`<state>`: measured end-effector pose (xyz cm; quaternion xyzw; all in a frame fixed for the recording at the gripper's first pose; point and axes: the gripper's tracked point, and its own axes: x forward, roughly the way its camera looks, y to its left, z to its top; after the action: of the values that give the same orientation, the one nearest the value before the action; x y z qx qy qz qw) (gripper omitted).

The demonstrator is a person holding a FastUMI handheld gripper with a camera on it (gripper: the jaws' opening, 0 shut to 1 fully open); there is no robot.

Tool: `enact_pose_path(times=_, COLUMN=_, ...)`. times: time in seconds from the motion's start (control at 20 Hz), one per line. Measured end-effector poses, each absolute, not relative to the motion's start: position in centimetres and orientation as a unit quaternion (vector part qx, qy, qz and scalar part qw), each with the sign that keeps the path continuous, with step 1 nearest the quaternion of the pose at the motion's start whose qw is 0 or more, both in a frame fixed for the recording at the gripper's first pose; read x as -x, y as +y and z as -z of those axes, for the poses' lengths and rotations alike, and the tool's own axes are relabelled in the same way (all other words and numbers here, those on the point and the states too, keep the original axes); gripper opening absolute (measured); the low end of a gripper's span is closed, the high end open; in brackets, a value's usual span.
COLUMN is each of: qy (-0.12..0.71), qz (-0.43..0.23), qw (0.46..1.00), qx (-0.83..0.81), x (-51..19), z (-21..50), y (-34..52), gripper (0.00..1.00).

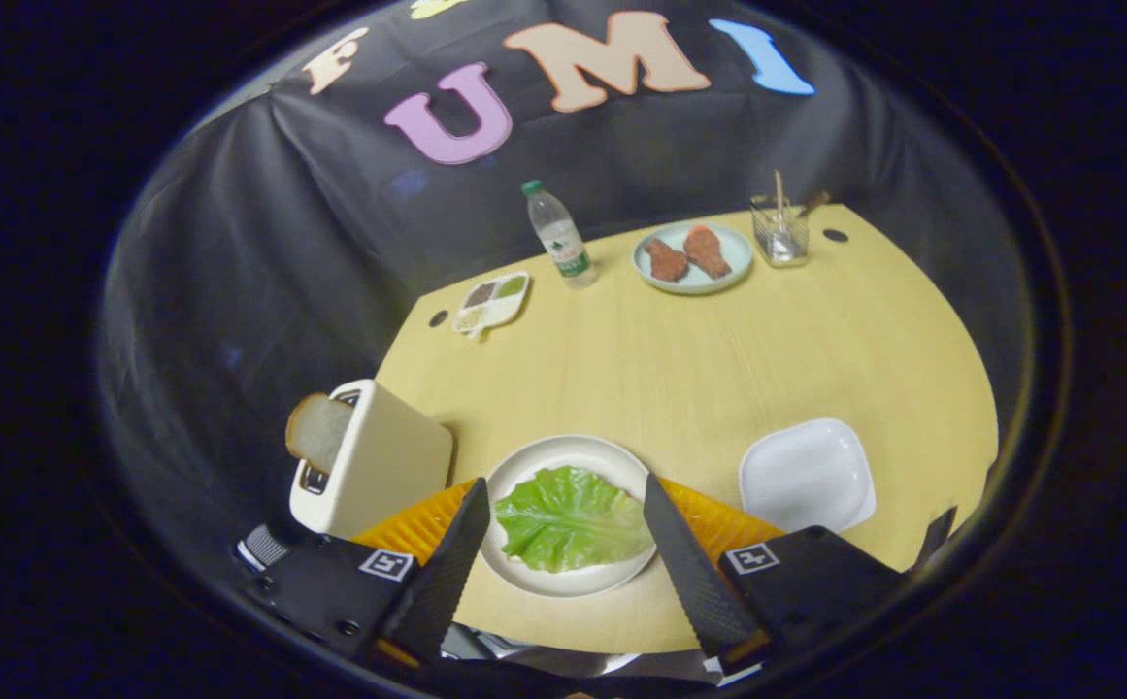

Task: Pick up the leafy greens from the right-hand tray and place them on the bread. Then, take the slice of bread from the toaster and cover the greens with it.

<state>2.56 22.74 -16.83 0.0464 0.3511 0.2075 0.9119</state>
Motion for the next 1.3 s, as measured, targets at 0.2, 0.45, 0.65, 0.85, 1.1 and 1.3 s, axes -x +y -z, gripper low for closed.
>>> enact_pose_path(times=0.2, qy=0.337, qz=-0.28, qw=0.897, qx=-0.059, x=0.0, z=12.8, y=30.0, gripper=1.0)
enact_pose_path(times=0.45, qy=0.328, qz=-0.352, qw=0.875, qx=-0.054, x=1.7, z=11.5, y=39.3, gripper=0.99)
enact_pose_path(times=0.65, qy=0.337, qz=-0.382, qw=0.859, qx=-0.052, x=2.6, z=11.9, y=45.9, gripper=1.0)
enact_pose_path(times=0.85, qy=0.353, qz=-0.391, qw=0.849, qx=-0.037, x=3.2, z=14.3, y=50.6, gripper=1.0)
enact_pose_path(times=1.1, qy=0.378, qz=-0.367, qw=0.85, qx=0.003, x=2.2, z=19.3, y=52.9, gripper=0.93)
enact_pose_path(times=1.3, qy=0.382, qz=-0.342, qw=0.858, qx=0.031, x=1.4, z=21.0, y=52.8, gripper=0.65)
